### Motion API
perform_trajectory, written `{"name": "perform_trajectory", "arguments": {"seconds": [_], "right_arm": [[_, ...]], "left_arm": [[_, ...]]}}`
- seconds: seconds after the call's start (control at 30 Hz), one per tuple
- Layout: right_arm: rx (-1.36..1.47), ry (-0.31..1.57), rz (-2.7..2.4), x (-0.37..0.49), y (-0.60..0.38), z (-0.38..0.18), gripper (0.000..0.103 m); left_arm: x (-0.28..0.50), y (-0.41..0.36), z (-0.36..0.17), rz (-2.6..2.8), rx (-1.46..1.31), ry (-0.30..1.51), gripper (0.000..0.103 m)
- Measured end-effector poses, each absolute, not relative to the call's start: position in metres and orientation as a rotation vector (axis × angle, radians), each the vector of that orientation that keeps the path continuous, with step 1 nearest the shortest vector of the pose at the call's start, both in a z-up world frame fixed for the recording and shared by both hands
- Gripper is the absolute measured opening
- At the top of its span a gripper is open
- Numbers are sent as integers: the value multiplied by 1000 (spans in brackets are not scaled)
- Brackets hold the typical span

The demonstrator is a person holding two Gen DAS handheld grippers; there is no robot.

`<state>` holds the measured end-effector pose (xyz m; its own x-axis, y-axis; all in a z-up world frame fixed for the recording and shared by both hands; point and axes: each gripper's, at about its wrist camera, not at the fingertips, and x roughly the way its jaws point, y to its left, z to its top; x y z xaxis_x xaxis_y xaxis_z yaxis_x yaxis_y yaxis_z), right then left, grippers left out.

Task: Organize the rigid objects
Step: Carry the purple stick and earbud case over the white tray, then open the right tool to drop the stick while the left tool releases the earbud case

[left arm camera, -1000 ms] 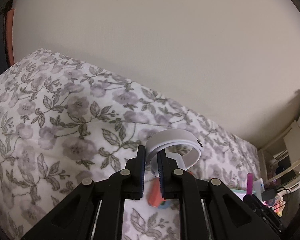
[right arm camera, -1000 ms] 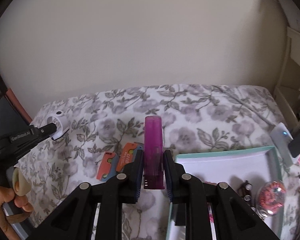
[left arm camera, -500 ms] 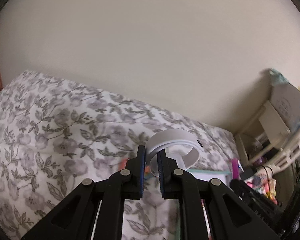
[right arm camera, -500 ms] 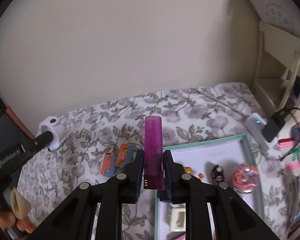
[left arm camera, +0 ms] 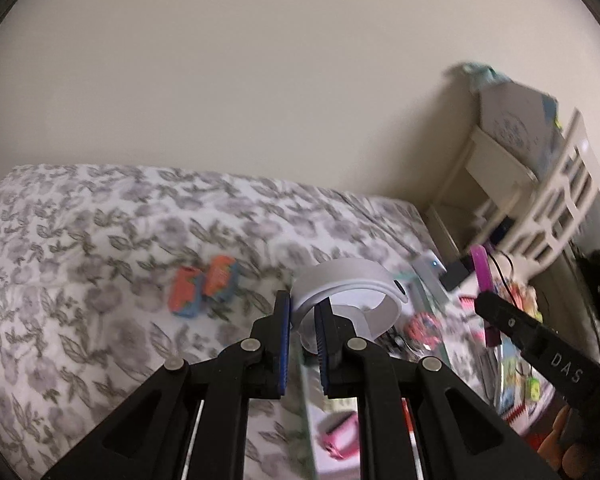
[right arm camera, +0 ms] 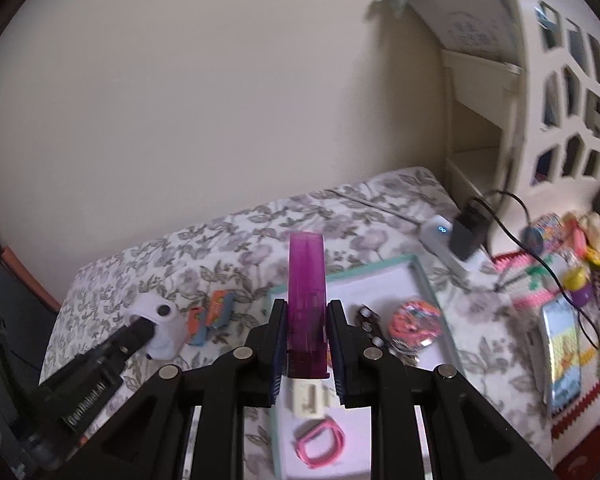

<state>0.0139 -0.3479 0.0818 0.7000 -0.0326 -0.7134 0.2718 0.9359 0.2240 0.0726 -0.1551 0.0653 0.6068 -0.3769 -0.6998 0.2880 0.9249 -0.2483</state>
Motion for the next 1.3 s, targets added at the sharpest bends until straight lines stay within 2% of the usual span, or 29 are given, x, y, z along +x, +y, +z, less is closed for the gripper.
{"name": "perform_trajectory", "arguments": {"seconds": [0.47, 0.83, 1.3], "right_arm": [[331, 915, -272, 8, -379, 34, 21], [344, 1069, -327, 18, -397, -18, 22], [354, 1186, -355, 23, -405, -57, 22]], "left_arm": [[35, -247, 11, -489, 176, 892, 12], [44, -257, -25, -506, 184, 995, 12], [44, -269, -42, -510, 263, 1019, 12]]}}
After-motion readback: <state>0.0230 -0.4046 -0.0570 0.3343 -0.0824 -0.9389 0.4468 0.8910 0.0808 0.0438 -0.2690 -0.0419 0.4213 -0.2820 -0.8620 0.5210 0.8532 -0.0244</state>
